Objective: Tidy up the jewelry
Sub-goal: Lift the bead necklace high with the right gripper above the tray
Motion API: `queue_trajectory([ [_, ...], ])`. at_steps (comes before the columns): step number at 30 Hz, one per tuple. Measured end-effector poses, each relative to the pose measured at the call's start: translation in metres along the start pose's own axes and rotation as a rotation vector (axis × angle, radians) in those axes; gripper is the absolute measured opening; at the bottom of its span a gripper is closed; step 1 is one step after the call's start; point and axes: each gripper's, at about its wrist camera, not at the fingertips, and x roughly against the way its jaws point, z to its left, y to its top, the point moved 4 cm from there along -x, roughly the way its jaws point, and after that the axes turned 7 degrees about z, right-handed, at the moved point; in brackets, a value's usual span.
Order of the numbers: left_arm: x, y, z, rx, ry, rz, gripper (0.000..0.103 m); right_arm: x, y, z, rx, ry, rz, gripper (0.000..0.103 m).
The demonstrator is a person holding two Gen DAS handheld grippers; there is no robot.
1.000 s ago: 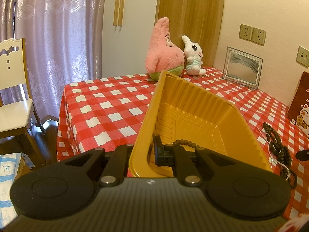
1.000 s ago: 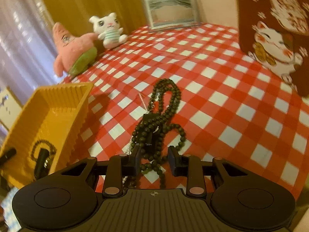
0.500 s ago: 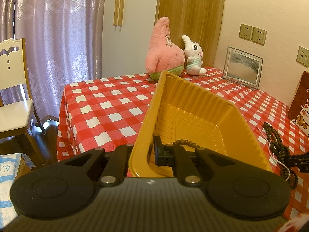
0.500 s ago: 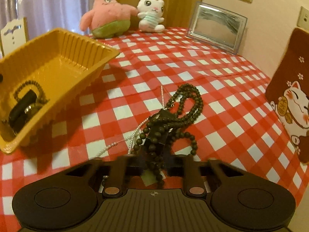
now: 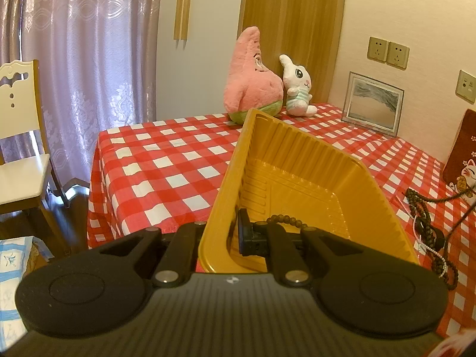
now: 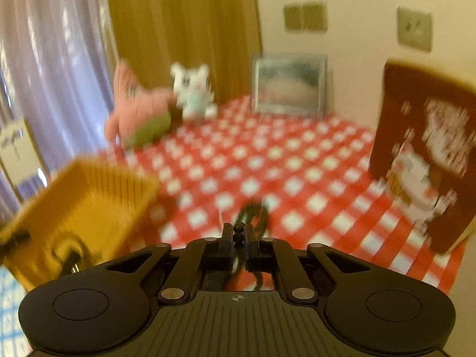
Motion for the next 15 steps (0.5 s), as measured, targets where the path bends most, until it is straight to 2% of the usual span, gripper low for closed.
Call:
queue_trajectory([
  [9, 0.0, 0.001, -0.001, -0.004, -0.008, -0.007, 0.008, 0.086, 0.094, -0.005, 0.044, 0.007, -0.212, 0.007],
  [15, 0.001, 0.003, -0.001, -0.01, -0.018, -0.016, 0.007, 0.138, 0.136, 0.002, 0.093, 0.004, -0.302, 0.007],
])
